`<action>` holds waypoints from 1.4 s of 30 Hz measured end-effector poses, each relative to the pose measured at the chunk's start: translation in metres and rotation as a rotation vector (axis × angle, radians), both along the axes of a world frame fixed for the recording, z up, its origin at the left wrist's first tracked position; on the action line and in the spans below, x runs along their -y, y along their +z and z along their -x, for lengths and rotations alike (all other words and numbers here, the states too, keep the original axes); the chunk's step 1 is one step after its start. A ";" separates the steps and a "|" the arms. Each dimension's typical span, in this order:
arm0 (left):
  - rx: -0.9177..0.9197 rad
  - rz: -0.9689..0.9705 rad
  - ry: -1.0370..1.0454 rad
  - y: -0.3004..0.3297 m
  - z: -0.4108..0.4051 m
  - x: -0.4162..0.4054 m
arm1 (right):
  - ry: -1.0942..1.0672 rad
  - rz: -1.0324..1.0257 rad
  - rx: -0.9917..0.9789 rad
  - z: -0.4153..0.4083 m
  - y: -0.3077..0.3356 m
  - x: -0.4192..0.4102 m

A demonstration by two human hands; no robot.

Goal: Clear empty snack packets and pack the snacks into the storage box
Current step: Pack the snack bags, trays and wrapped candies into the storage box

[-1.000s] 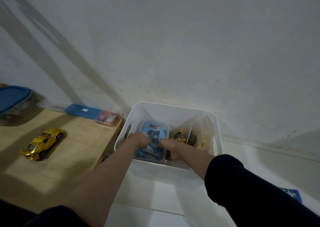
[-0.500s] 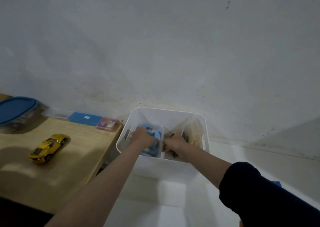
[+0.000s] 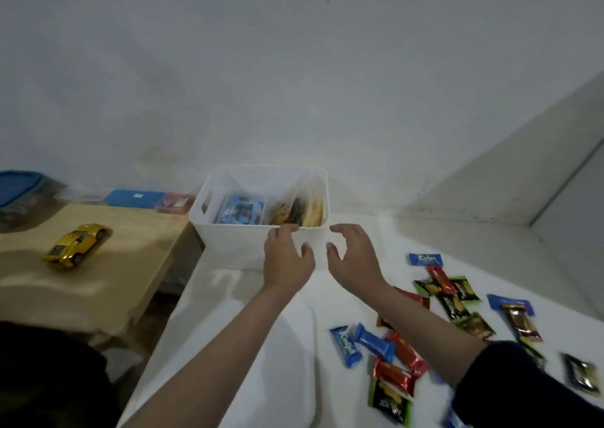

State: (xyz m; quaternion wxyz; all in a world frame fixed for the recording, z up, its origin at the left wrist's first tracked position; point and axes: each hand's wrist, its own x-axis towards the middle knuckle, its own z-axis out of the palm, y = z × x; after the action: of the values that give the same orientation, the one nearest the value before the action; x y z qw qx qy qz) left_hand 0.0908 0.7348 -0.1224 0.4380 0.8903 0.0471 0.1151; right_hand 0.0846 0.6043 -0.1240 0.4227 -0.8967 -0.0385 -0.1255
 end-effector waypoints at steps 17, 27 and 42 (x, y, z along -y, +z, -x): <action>-0.557 -0.467 -0.166 -0.170 0.141 0.145 | -0.175 0.559 -0.552 0.249 -0.190 0.223; -0.442 -0.651 -0.213 -0.192 0.125 0.210 | -0.288 0.509 -0.574 0.155 -0.190 0.327; -0.123 -0.346 -0.239 -0.191 0.125 0.237 | -0.092 0.104 -0.380 0.113 -0.189 0.314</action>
State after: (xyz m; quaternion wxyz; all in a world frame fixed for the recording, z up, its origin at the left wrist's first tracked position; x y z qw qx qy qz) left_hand -0.0339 0.4974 -0.3130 0.2857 0.9568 -0.0525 0.0141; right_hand -0.0287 0.2903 -0.3129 0.3692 -0.9257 0.0768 0.0291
